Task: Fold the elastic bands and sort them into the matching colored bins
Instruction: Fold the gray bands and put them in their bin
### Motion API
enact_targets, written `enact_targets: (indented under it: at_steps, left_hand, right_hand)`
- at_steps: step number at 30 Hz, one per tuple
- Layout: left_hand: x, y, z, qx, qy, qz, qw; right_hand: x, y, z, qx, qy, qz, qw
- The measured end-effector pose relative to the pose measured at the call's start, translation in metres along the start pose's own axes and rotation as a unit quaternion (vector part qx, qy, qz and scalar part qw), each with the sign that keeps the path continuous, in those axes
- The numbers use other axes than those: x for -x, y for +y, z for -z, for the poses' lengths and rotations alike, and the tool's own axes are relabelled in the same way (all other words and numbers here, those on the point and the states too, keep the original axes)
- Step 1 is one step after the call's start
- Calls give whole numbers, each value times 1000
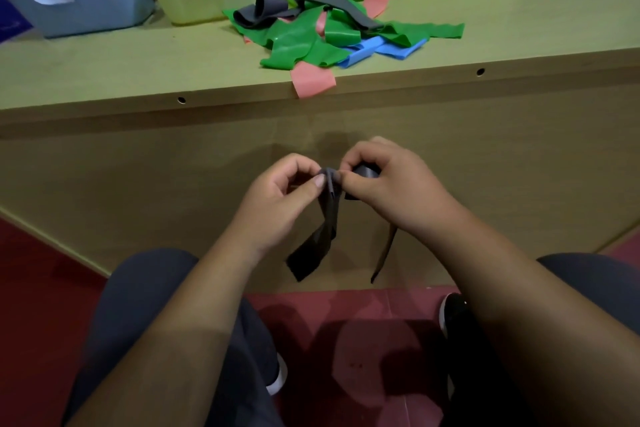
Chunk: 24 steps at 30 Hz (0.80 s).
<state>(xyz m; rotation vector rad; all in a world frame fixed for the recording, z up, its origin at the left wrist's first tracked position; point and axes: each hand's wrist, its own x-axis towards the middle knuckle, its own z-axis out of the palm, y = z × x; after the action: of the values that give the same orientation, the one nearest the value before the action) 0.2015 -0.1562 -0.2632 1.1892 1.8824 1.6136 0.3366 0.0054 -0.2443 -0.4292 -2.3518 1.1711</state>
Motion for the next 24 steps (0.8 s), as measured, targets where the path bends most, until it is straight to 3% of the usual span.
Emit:
enact_targets:
  at_steps: [5,10,15,20,24]
  left_hand:
    - [-3,-1,14,14,-26,-20,999]
    - [-4,-4,19,2,-45,-26,999]
    - [-2,-9,30,-119,-105,-7,987]
    - [-1,-13,35,-265,-194,32,944]
    - [-3,-16,36,-312,-237,83,916]
  right_hand:
    - [-1,1,6,-109,-67,-18,992]
    - [1,-3,11,-149,-121,-80,978]
    - [1,3,17,-32,-157,-87,983]
    - [3,8,10,130,-190,-64,971]
    - [2,12,10,150,-255,-106,949]
